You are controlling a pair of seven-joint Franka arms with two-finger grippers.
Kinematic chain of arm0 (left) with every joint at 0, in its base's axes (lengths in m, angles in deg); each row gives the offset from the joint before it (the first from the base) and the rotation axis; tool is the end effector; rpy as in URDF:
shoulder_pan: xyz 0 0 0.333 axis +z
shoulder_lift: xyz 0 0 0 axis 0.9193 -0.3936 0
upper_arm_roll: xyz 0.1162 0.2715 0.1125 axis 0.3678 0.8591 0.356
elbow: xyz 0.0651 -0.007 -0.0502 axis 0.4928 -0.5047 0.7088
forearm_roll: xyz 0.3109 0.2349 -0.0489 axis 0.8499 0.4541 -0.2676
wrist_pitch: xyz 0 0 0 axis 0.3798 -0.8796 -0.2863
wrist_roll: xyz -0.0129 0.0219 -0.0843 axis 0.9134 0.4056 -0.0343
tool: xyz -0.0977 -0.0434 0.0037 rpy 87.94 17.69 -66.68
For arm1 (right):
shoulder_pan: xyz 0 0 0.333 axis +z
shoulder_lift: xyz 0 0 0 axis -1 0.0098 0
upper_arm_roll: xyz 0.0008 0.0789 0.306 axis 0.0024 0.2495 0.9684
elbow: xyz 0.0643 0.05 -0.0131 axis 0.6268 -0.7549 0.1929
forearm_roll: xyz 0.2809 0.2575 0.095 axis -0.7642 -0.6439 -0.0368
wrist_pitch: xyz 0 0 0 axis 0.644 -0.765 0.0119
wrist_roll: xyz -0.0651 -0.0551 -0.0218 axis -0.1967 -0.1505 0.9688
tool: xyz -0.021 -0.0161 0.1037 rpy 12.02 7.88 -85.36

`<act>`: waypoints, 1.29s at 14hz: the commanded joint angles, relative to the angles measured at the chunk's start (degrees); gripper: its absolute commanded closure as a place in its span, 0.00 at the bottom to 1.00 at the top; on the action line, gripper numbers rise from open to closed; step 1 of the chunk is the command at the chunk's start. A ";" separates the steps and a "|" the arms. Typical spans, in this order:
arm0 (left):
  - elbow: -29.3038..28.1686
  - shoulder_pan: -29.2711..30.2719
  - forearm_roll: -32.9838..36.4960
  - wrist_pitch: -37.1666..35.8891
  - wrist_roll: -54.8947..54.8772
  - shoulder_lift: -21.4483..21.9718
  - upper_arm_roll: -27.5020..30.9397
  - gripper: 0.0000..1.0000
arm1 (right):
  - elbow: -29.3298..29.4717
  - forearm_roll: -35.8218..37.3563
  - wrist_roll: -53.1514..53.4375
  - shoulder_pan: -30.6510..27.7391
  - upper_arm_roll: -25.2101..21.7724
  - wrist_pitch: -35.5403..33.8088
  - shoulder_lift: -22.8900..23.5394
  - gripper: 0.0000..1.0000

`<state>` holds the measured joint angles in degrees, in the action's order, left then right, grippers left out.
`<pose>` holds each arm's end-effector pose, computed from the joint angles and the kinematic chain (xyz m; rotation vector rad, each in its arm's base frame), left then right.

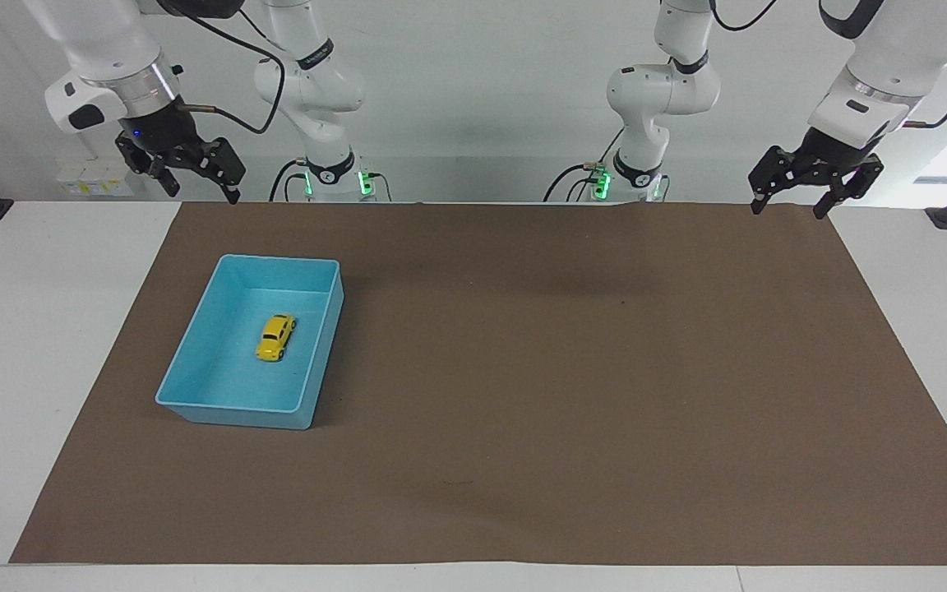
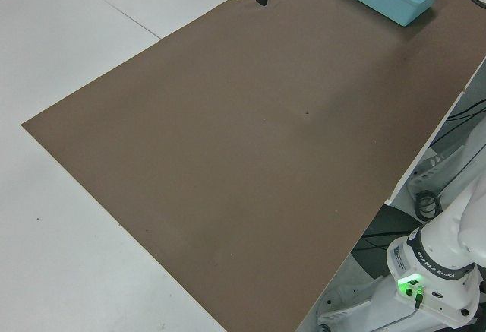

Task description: Wind up and store yellow beetle car

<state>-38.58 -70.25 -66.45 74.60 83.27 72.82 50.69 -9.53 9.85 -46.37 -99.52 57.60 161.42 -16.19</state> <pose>0.5320 -0.0222 0.6479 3.1019 -0.2117 0.0358 0.5331 -0.0268 0.6468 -3.1229 0.2826 0.0753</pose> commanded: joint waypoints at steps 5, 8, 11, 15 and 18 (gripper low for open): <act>-0.76 0.09 0.31 0.44 -0.12 0.90 -0.04 0.00 | 0.38 -1.16 -0.40 -0.29 0.17 0.74 0.51 0.00; -0.76 0.09 0.31 0.44 -0.12 0.90 -0.04 0.00 | 0.38 -0.72 -0.67 -0.29 0.17 2.41 0.60 0.00; -0.76 0.09 0.31 0.44 -0.12 0.90 -0.04 0.00 | 0.38 0.16 -0.67 -0.12 0.17 2.41 0.60 0.00; -0.76 0.09 0.31 0.44 -0.12 0.90 0.05 0.00 | 0.38 0.16 -0.58 -0.03 0.17 2.33 0.60 0.00; -0.76 0.09 0.31 0.44 -0.12 0.90 -0.04 0.00 | 0.38 0.16 -0.67 -0.03 0.17 2.15 0.60 0.00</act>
<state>-38.58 -70.25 -66.45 74.60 83.27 72.82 50.69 -9.52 9.87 -46.37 -99.41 57.60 163.35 -15.86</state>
